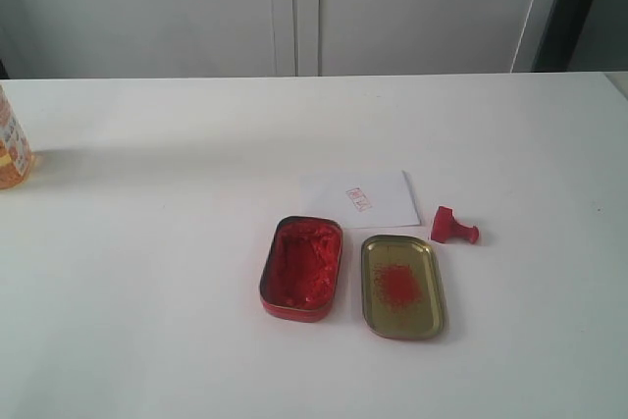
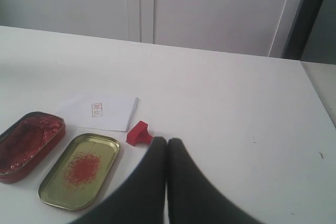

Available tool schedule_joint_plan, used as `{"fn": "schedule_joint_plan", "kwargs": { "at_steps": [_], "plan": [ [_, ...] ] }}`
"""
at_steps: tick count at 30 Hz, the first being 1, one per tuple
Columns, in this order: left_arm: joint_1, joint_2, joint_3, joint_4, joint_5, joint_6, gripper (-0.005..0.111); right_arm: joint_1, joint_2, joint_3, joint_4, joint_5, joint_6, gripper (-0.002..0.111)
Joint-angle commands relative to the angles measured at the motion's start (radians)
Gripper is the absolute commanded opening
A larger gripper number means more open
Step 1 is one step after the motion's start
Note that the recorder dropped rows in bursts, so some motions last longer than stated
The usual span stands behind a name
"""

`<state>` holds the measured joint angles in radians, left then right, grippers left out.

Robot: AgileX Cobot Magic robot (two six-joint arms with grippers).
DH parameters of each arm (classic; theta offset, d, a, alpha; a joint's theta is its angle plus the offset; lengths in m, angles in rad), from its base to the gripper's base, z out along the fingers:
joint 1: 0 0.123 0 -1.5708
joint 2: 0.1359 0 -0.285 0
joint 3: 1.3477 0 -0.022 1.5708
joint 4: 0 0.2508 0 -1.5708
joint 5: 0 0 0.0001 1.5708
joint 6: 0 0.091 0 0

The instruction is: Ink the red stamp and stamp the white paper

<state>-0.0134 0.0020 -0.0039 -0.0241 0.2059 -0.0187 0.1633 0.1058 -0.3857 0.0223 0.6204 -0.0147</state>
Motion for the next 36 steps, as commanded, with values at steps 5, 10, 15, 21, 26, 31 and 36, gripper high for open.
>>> {"fn": "schedule_joint_plan", "kwargs": {
  "at_steps": [5,10,15,21,26,31,36],
  "plan": [
    [0.001,-0.002,0.004,0.000,-0.003,-0.004,0.000,0.004,-0.006,0.009,-0.005,-0.014,0.004,0.000],
    [0.001,-0.002,0.004,0.000,-0.003,-0.004,0.000,0.004,-0.014,0.008,-0.005,-0.014,0.004,0.000],
    [0.001,-0.002,0.004,0.000,-0.003,-0.004,0.000,0.004,-0.088,0.008,-0.005,-0.014,0.004,0.000],
    [0.001,-0.002,0.004,0.000,-0.003,-0.004,0.000,0.004,-0.106,0.030,-0.005,-0.043,0.004,0.000],
    [0.001,-0.002,0.004,0.000,-0.003,-0.004,0.000,0.004,-0.106,0.083,-0.005,-0.092,0.004,0.000],
    [0.001,-0.002,0.004,0.000,-0.003,-0.004,0.000,0.004,-0.106,0.125,-0.005,-0.103,0.004,0.000],
    [0.001,-0.002,0.004,0.000,-0.003,-0.004,0.000,0.004,-0.106,0.152,-0.005,-0.103,0.004,0.000]
  ]
}}
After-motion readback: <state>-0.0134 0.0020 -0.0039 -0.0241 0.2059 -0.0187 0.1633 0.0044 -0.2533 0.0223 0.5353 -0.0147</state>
